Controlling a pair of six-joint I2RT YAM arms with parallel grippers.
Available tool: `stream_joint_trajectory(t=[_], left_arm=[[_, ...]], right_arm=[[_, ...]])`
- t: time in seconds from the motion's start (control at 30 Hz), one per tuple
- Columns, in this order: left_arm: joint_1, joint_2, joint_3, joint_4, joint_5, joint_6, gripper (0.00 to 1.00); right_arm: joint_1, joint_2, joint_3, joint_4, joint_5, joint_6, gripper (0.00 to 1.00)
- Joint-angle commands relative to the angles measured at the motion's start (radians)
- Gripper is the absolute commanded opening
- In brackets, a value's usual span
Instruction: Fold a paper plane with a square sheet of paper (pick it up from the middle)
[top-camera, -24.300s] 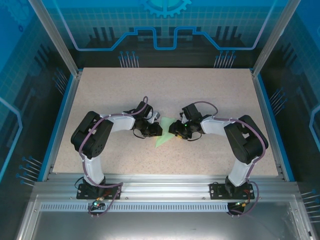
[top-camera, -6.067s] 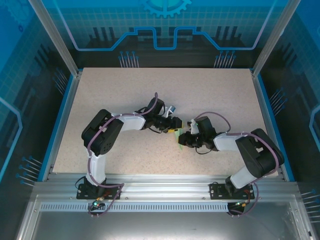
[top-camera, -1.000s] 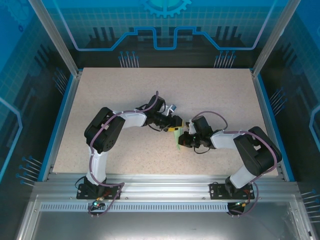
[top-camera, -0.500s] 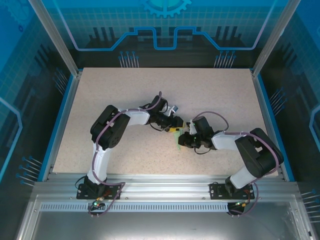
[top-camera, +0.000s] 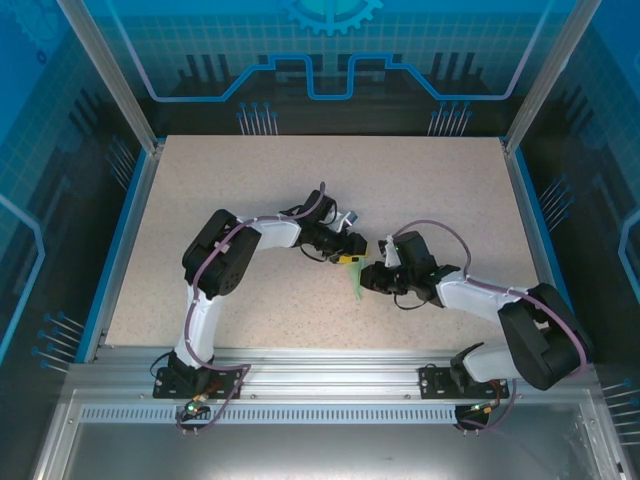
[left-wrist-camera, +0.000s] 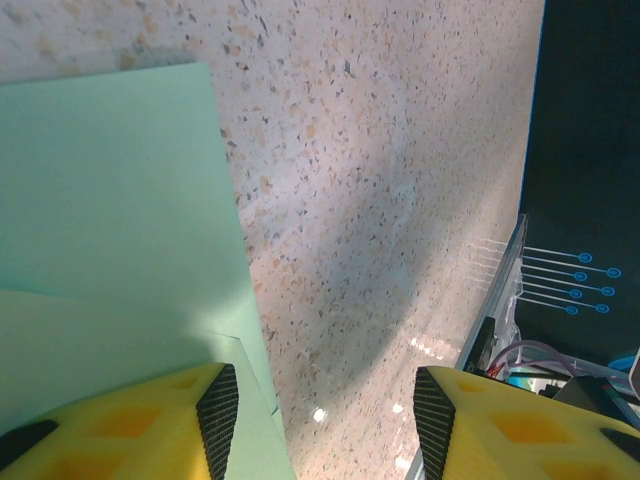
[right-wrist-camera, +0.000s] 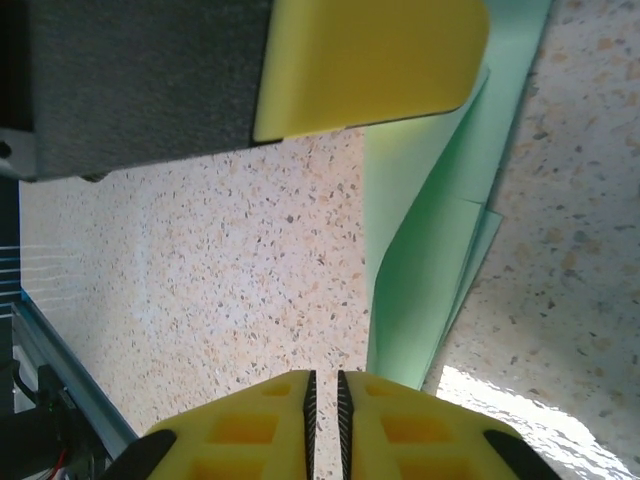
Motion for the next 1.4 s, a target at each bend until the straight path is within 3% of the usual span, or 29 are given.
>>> stream_joint_trajectory(t=[0.0,0.17,0.57,1.1,1.37], left_arm=[[0.0,0.03,0.014,-0.048,0.006,0.028,0.54],[0.001,0.031,0.016,-0.05,0.01,0.029,0.54],[0.0,0.029,0.017,-0.055,0.015,0.033,0.54],[0.0,0.032,0.024,-0.069,0.018,0.04,0.54],[0.001,0.033,0.024,-0.07,0.022,0.04,0.54]], right_arm=[[0.018,0.041,0.044,-0.006,-0.01,0.014,0.16],[0.024,0.136,0.063,0.086,-0.069,0.044,0.14],[0.015,0.188,0.041,0.012,-0.051,0.022,0.14],[0.015,0.164,-0.011,-0.014,-0.061,0.023,0.14],[0.017,0.057,0.011,-0.044,-0.056,0.034,0.15]])
